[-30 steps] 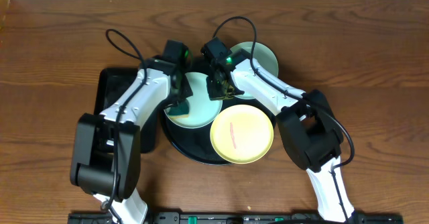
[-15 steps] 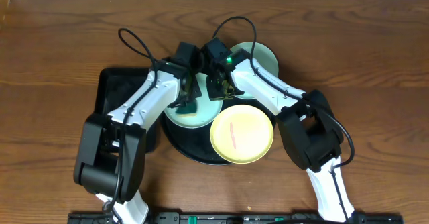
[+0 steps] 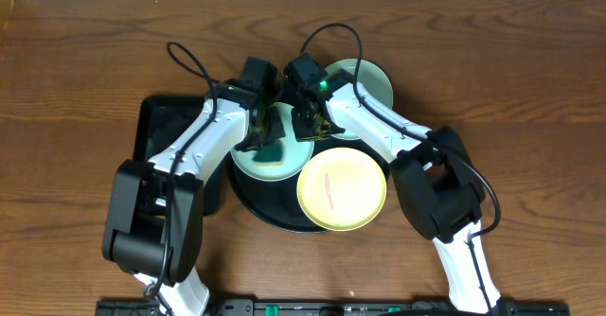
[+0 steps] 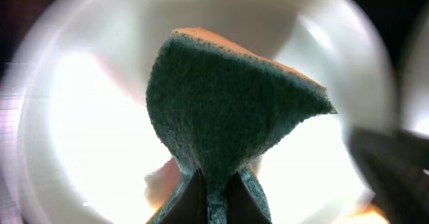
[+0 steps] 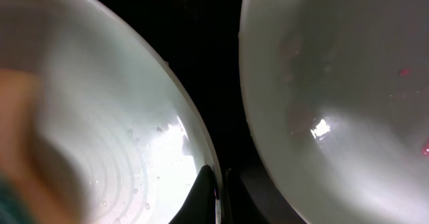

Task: Clean dirty plates on tray and stack at the side
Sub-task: 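Scrub the pale green plate with the sponge in the left gripper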

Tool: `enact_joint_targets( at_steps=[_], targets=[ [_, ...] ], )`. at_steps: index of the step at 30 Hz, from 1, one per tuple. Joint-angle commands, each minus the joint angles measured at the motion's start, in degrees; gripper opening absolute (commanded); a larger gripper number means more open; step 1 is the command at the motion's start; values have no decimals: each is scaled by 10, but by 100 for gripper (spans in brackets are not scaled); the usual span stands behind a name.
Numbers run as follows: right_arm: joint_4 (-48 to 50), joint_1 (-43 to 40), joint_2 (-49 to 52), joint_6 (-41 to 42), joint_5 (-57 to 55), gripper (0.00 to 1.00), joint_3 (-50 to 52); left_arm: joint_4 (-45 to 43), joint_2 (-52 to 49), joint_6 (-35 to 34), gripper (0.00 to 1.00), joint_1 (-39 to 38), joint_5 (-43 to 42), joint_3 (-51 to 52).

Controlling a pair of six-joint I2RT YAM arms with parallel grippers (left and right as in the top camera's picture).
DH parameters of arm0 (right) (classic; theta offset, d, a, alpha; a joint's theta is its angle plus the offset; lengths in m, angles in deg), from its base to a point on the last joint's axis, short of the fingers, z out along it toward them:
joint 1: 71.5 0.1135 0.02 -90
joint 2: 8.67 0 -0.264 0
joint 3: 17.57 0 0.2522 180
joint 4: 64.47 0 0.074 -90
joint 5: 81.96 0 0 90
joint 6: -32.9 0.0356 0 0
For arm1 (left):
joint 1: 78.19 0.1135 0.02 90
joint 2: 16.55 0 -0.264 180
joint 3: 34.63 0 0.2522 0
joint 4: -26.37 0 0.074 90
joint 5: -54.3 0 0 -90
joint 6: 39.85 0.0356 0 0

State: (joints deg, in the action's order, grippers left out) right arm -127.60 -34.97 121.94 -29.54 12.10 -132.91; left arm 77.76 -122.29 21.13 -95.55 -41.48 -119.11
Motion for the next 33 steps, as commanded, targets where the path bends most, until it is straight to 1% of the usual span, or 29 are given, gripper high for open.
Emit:
enact_joint_targets(
  at_steps=[1, 3, 4, 8, 10, 13, 15, 18, 20, 24, 27, 29, 33],
  targets=[
    [5, 3, 33, -10, -21, 1, 2, -11, -7, 49, 7, 0, -99, 1],
    [5, 3, 33, -10, -21, 1, 2, -12, -7, 38, 8, 0, -50, 1],
    [5, 3, 33, -10, -21, 1, 2, -11, -8, 17, 7, 0, 12, 1],
    [5, 3, 33, -10, -21, 1, 2, -14, -8, -42, 7, 0, 156, 1],
    [5, 3, 33, -10, -21, 1, 2, -23, -8, -57, 7, 0, 192, 1],
    [5, 3, 33, -10, -21, 1, 2, -39, -8, -56, 8, -1, 181, 1],
    [5, 3, 33, -10, -21, 1, 2, -37, -8, -44, 8, -1, 142, 1],
    [5, 3, 33, -10, -21, 1, 2, -21, -8, -3, 7, -2, 47, 1],
    [5, 3, 33, -10, -21, 1, 2, -5, -8, 9, 8, -5, 18, 2],
    [5, 3, 33, -10, -21, 1, 2, 7, -8, 42, 7, -14, -14, 16],
    [5, 3, 33, -10, -21, 1, 2, 3, -8, 55, 8, -17, -12, 25],
    [5, 3, 33, -10, -21, 1, 2, -17, -8, 66, 8, -17, 7, 26],
    [5, 3, 33, -10, -21, 1, 2, -78, -8, 65, 7, -16, 92, 26]
  ],
)
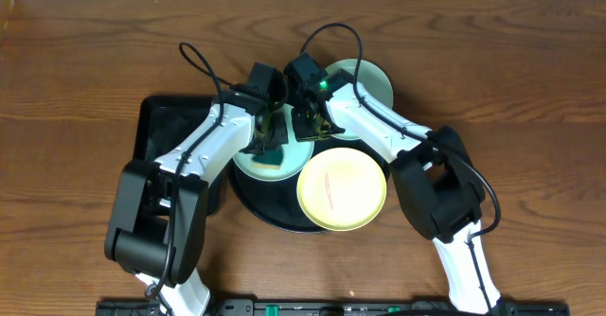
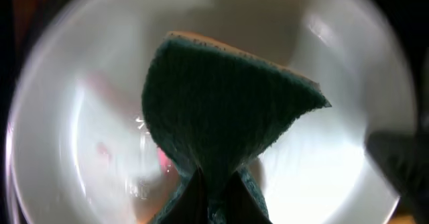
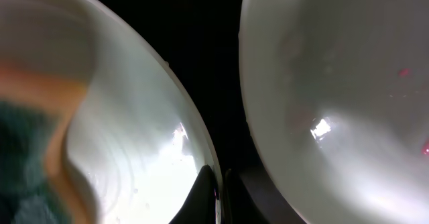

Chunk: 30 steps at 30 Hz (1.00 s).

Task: Clean dirty plates on tray and stack at the side
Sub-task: 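Scrub the pale green plate with the sponge in the left gripper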

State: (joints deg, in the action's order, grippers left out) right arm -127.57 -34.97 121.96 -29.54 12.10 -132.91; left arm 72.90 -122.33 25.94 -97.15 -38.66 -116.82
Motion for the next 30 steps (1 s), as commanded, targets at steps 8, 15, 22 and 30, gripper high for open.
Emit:
enact_joint_targets(
  at_steps=[8, 15, 22, 30],
  targets=[
    [5, 3, 32, -10, -21, 1, 2, -12, -8, -3, 7, -2, 113, 4],
    [6, 3, 32, -10, -21, 1, 2, 84, -8, -26, 8, -2, -10, 7],
    [5, 3, 32, -10, -21, 2, 2, -14, -8, -24, 8, -1, 4, 7],
    [5, 3, 32, -10, -21, 2, 2, -2, -13, -24, 8, -1, 95, 7]
  ],
)
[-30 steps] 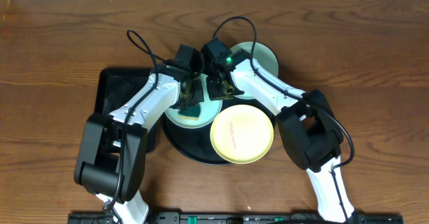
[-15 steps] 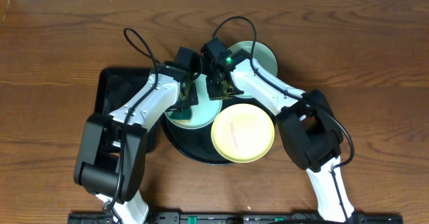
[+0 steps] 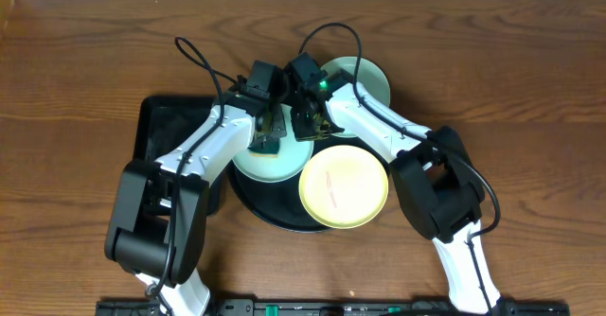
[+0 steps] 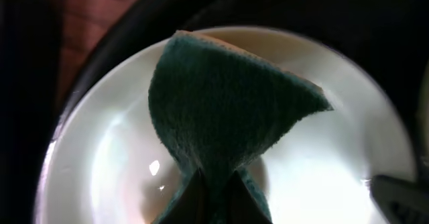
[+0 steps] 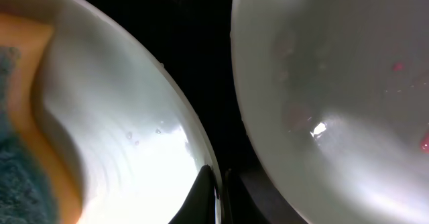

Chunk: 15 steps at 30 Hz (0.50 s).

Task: Clean dirty plates on tray and stack at the side
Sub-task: 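Scrub the pale green plate with the sponge in the left gripper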

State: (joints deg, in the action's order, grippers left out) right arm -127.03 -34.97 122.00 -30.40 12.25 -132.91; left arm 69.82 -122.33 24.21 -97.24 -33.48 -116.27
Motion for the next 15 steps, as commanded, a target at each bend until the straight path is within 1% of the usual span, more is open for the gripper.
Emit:
enact_joint_targets(
  at_steps=[1, 4, 6, 8, 9, 10, 13, 15],
  targets=[
    [0, 3, 32, -2, -23, 2, 2, 46, -13, -7, 8, 0, 43, 2],
    [0, 3, 32, -2, -22, 2, 2, 98, -13, -2, 7, 0, 32, 2],
    [0, 3, 32, -2, -22, 2, 2, 108, -13, 54, 8, 0, -18, 2],
    [0, 3, 32, -2, -22, 2, 2, 103, -13, 126, 7, 0, -89, 2],
    [0, 3, 32, -2, -23, 2, 2, 97, -13, 151, 7, 0, -114, 2],
    [0, 3, 32, -2, -22, 2, 2, 90, -13, 158, 7, 0, -123, 2],
    [0, 3, 32, -2, -22, 2, 2, 36, -13, 156, 7, 1, -98, 2],
    [0, 3, 32, -2, -22, 2, 2, 4, -13, 141, 8, 1, -50, 2]
  ],
)
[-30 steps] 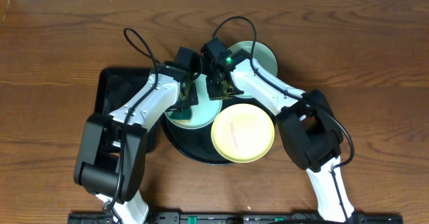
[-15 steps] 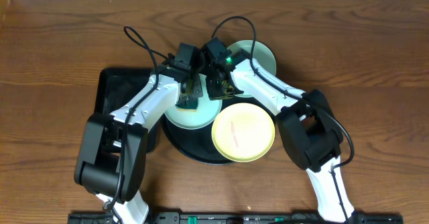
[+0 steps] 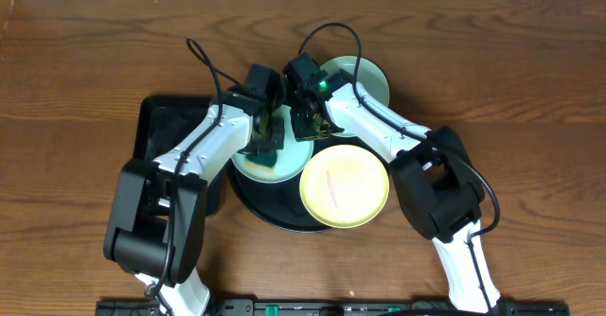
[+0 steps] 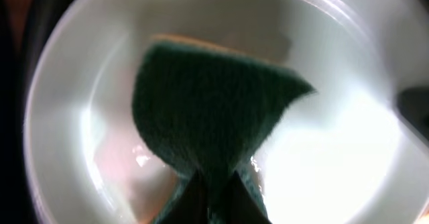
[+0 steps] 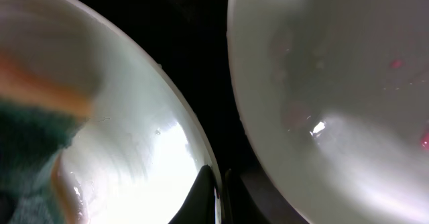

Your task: Clean dirty plates on tray and stack at the side

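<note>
A pale green plate (image 3: 292,157) lies on the round black tray (image 3: 270,214). My left gripper (image 3: 266,138) is shut on a green sponge with an orange back (image 4: 214,110) and presses it onto the plate's middle (image 4: 335,150). A pinkish smear shows on the plate left of the sponge. My right gripper (image 5: 218,184) is shut on this plate's right rim (image 5: 194,137), one finger inside and one outside. A yellow plate (image 3: 344,185) with a red streak lies at the tray's front right.
Another pale green plate (image 3: 367,78) with pink specks (image 5: 395,64) sits at the back right, close to my right gripper. A rectangular black tray (image 3: 161,131) lies at the left under my left arm. Brown table (image 3: 530,89) surrounds everything.
The sponge in my left gripper has moved from the plate's far part toward its middle. The plate now fills the left wrist view. My right gripper has stayed on the rim.
My left gripper held the sponge on the pale green plate at every moment, first near its front, then near its middle, then at its far side, now at the middle again. My right gripper stayed shut on the plate's rim throughout.
</note>
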Tool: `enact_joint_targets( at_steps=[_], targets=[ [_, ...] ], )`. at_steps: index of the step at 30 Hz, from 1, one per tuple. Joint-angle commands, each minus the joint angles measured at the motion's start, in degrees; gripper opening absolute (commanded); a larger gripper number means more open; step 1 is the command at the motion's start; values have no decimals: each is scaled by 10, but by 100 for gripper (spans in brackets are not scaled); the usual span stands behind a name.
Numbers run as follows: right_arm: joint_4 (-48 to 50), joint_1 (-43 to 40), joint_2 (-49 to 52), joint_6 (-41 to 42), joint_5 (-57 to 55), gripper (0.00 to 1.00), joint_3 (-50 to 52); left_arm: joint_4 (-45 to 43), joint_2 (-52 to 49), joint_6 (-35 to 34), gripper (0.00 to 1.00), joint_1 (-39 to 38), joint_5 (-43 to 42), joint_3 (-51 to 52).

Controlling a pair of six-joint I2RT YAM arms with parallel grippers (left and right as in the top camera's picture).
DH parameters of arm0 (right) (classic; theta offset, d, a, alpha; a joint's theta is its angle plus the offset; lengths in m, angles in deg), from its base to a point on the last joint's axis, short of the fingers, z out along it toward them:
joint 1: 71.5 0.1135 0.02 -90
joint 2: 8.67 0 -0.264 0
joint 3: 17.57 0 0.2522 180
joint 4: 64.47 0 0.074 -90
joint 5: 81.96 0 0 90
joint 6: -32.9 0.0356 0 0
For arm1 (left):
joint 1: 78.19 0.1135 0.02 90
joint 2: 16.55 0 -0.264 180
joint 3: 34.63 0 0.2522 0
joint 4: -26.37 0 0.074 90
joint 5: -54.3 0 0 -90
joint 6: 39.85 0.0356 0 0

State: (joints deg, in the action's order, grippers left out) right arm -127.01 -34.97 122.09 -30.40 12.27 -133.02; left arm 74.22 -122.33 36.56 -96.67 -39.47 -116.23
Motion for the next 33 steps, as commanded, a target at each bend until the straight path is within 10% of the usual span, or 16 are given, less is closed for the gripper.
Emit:
enact_joint_targets(
  at_steps=[1, 7, 23, 33],
  targets=[
    [-1, 3, 31, -2, -23, 2, 3, -54, -13, 2, 7, -5, 49, 1],
    [-1, 3, 31, -2, -23, 2, 3, -79, -13, -103, 7, -5, 229, 1],
    [-1, 3, 31, -2, -23, 2, 3, 69, 100, -120, 7, 10, 194, -75],
    [0, 3, 31, -2, 0, 1, 3, 238, 151, -120, 8, 155, 177, -66]
  ],
)
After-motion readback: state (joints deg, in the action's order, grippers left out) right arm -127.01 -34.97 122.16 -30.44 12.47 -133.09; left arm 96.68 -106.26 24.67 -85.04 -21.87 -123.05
